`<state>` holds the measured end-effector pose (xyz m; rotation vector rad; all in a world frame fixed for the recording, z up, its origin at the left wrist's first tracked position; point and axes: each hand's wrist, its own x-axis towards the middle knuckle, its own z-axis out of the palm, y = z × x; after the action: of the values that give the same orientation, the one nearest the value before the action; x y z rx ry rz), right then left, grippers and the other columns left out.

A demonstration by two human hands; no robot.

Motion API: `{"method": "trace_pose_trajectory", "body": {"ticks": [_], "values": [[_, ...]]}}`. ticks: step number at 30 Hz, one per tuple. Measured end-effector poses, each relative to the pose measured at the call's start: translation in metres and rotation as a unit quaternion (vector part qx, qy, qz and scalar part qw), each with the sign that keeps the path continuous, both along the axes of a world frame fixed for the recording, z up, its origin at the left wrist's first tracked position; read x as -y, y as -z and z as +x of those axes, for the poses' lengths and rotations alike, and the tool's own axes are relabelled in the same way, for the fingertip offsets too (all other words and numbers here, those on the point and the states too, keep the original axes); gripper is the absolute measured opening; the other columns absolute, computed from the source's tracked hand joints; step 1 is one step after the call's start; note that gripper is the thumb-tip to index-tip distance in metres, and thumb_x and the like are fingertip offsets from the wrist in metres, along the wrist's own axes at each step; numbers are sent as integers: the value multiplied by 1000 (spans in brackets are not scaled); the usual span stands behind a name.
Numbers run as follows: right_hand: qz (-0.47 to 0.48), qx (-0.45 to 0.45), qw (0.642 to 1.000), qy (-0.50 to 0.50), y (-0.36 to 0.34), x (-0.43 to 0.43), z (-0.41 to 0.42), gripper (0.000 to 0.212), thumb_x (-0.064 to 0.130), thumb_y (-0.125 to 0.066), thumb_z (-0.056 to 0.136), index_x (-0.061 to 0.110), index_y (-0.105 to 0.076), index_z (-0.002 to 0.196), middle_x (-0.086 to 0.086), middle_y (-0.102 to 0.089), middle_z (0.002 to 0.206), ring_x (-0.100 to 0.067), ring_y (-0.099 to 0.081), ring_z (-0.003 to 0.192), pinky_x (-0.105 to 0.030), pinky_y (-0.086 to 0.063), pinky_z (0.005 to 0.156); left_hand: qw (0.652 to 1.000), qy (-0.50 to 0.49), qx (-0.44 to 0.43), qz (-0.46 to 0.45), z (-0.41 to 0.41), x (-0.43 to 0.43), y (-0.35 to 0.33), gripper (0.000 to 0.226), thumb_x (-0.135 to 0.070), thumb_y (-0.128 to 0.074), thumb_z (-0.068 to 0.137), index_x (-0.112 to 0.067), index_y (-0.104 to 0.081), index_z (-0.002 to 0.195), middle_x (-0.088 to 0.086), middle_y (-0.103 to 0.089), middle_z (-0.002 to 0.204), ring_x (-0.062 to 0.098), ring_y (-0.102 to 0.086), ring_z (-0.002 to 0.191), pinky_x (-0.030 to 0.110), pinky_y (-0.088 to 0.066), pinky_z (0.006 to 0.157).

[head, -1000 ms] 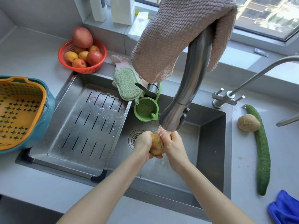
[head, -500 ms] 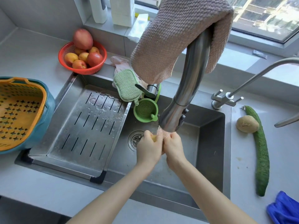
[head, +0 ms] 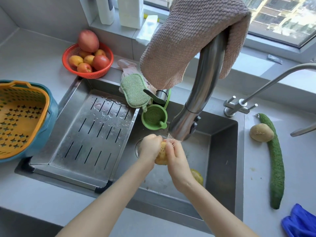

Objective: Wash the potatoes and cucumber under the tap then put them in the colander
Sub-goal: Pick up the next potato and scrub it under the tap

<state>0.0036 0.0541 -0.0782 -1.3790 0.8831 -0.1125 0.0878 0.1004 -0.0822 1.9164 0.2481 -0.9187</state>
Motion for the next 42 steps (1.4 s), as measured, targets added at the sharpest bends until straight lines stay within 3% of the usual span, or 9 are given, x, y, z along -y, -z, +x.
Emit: {"method": "trace_pose_trajectory", "body": {"ticks": [4,7,10,15,20,24,33,38,42], "values": [[47,-50,993,99,1,6,15,28,9,-36,97,15,-49,72,-2,-52,69,-15,-51,63,-25,-45,49,975,59,193,88,-15,4,-13,30,-15,-44,90,-12,-35,61,7,-46,63,26,-39,67,33,-27,60],[218,-92,962,134,-7,18,15,25,11,-46,96,11,-64,80,-7,-66,74,-19,-64,64,-34,-56,57,972,80,211,65,-18,0,-11,30,-16,-47,90,-9,-38,62,3,-42,59,25,-38,66,34,-23,59],[247,-44,968,27,-20,20,6,21,16,-44,100,9,-64,102,-7,-70,89,-18,-69,78,-36,-59,68,989,47,129,53,-11,0,-9,30,-15,-48,88,-9,-40,60,6,-42,60,26,-38,67,32,-27,60],[-1,-22,999,-41,-6,13,11,29,32,-46,90,9,-57,104,-8,-66,91,-18,-63,81,-24,-51,64,989,-110,-96,10,2,12,-4,18,-9,-50,77,-7,-57,61,15,-58,74,30,-55,72,35,-46,68],[-76,-29,994,72,-8,15,27,19,21,-54,64,18,-38,54,8,-43,44,-17,-34,55,-29,-30,51,983,-18,160,92,-14,16,-18,22,-11,-36,92,-4,-50,77,21,-64,93,39,-56,90,36,-33,67],[5,-119,993,-12,-14,25,28,30,9,-47,81,13,-43,52,-3,-43,36,-17,-37,34,-20,-27,41,893,115,427,85,-11,7,-16,17,-3,-54,77,-7,-47,62,14,-58,61,35,-53,50,29,-28,47],[370,-218,889,-155,-27,57,33,65,43,-30,93,9,-60,46,-7,-52,46,-7,-33,27,-8,-16,28,794,196,572,-61,-4,-3,-14,23,-12,-38,78,1,-49,63,12,-49,58,29,-44,49,33,-28,51],[204,-202,955,73,-3,29,36,39,28,-57,86,18,-39,53,3,-36,37,-12,-33,32,-12,-26,41,844,182,503,38,-13,4,3,19,-17,-40,78,-3,-53,77,14,-56,70,33,-55,56,33,-37,53],[-63,-164,984,12,-1,19,27,36,49,-48,73,15,-51,62,-4,-58,54,-23,-52,49,-26,-41,50,919,217,310,112,-7,2,-8,25,-16,-37,93,1,-55,89,21,-64,95,41,-57,88,40,-39,68]]}}
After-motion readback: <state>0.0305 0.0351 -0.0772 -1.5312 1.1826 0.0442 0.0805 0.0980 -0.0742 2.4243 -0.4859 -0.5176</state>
